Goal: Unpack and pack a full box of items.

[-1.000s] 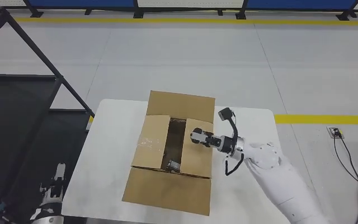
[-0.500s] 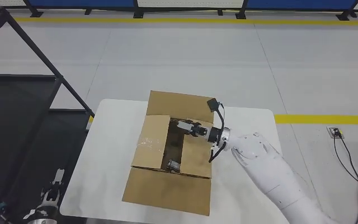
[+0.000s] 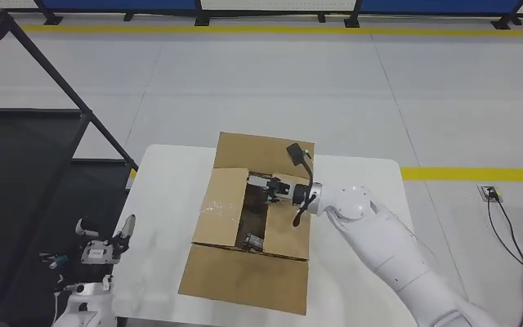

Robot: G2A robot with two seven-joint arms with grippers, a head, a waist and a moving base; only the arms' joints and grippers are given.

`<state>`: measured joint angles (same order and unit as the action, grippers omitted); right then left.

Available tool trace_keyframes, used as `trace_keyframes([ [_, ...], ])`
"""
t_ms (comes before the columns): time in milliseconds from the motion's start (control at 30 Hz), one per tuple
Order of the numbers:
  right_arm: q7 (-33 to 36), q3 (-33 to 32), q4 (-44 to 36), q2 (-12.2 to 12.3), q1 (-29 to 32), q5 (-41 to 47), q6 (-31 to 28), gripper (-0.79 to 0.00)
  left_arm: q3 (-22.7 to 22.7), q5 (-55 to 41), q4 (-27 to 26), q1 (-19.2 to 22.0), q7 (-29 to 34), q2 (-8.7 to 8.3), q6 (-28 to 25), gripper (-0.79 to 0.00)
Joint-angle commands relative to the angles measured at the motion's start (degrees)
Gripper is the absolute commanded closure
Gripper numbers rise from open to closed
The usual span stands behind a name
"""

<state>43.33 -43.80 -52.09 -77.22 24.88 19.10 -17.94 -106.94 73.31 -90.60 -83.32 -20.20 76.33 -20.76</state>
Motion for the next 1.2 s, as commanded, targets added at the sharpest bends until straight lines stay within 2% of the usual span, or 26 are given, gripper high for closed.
trace_keyframes([
  [0, -0.37, 0.19, 0.47, -0.12, -0.24, -0.31, 0.07, -0.785, 0.06, 1.13, 0.40, 0.25, -0.17, -0.05, -0.18, -0.785],
  [300, -0.57, 0.23, 0.45, -0.13, -0.05, -0.47, 0.31, -0.785, 0.22, 1.51, 0.47, 0.32, 0.30, -0.08, -0.18, -0.785],
  [367, -0.91, 0.12, -0.70, -0.32, 0.28, -0.30, 0.59, -0.785, 1.44, 3.60, 1.31, 2.43, 4.25, -0.29, 0.02, -0.785],
  [433, -0.54, 0.53, -0.13, -0.79, -0.36, -0.29, 1.54, -0.785, 2.78, 4.70, 2.67, 5.02, 9.17, -0.66, -3.05, -0.785],
  [500, 0.63, 1.17, 0.74, -1.51, -1.11, 0.69, 1.23, -0.785, 3.36, 8.36, 3.98, 7.23, 12.27, -1.10, -3.53, -0.785],
  [633, 3.06, 2.62, 4.52, -3.19, -3.16, 2.61, 0.70, -0.785, 5.45, 14.53, 7.28, 11.12, 14.83, -1.94, -7.60, -0.785],
  [800, 4.95, 4.62, 9.49, -5.63, -5.30, 4.59, -0.06, -0.785, 8.48, 21.99, 11.93, 13.31, 11.84, -2.74, -10.70, -0.785],
  [1000, 5.98, 6.20, 14.60, -8.23, -7.17, 5.76, -1.35, -0.785, 11.58, 27.69, 15.81, 14.16, 5.91, -3.19, -8.16, -0.785],
  [1167, 7.11, 6.53, 18.12, -9.90, -8.46, 6.69, -2.73, -0.785, 14.75, 29.72, 19.08, 15.98, 4.31, -3.10, -4.83, -0.785],
])
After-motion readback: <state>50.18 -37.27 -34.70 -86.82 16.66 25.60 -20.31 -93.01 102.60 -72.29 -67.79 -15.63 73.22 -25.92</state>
